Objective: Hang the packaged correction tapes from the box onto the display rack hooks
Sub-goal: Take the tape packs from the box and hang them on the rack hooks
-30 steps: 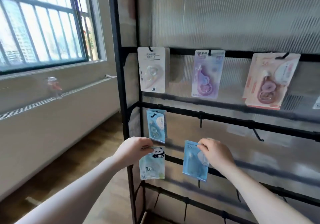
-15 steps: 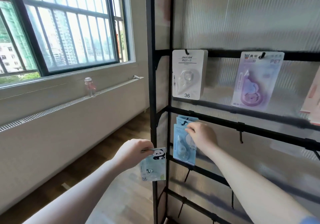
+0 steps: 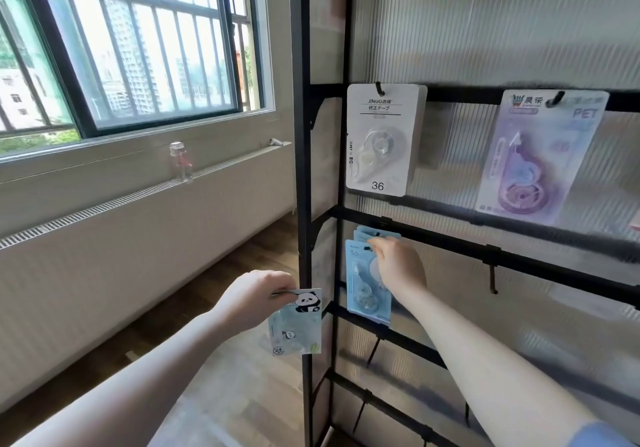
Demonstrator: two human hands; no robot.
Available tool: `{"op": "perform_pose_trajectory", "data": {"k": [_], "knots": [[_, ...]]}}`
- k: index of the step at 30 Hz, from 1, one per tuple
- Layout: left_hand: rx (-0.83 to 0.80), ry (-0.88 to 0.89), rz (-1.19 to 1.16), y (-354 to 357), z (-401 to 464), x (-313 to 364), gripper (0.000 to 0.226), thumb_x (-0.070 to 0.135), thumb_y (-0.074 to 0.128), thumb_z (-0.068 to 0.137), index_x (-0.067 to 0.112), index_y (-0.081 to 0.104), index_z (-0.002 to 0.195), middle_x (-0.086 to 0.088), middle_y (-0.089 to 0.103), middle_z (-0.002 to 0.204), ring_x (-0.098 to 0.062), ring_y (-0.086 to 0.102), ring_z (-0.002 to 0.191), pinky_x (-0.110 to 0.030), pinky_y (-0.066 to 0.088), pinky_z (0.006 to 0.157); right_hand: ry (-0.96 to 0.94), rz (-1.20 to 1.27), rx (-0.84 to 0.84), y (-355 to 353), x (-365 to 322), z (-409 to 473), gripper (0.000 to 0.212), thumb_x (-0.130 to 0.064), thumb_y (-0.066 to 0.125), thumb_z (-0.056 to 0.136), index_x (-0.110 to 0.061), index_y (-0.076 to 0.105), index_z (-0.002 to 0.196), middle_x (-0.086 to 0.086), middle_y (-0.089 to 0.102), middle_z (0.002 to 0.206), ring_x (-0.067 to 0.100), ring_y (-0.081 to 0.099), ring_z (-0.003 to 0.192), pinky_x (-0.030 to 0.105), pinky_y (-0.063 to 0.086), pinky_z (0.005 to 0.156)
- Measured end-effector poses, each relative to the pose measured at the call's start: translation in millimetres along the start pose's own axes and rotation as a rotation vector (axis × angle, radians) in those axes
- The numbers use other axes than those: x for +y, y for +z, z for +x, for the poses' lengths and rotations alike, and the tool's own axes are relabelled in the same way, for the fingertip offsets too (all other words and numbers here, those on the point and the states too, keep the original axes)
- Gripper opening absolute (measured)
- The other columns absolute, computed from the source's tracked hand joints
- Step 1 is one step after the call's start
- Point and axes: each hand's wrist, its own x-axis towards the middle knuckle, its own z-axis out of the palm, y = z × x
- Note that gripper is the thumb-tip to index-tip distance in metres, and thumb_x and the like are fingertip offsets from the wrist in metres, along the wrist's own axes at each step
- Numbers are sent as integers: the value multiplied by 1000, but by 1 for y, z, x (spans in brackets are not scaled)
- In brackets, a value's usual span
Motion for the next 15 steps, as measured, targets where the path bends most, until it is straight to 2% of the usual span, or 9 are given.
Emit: {"op": "perform_pose_trajectory", "data": {"k": [4,9,15], "knots": [[2,12,0,3,2,0,15,35,58,90,22,64,88,22,48,73,-7,47,67,-25,43,61,23,-21,-32,-2,3,2,38,-4,42,93,-12,57,126,6,62,118,24,55,111,36,48,86],[18,23,1,5,4,3,16,36,57,89,21,64,88,19,53,75,-7,50,70,-24,41,63,66,-54,-25,-5,9,6,31,-9,41,94,-12,60,119,6,62,113,23,57,100,39,51,80],[27,47,3,-3,6,8,16,36,56,90,22,64,90,21,50,76,-2,45,64,-11,32,55,56,-166,37,-13,14,0,34,-16,44,96,-15,50,130,5,56,116,20,52,105,30,45,77]]}}
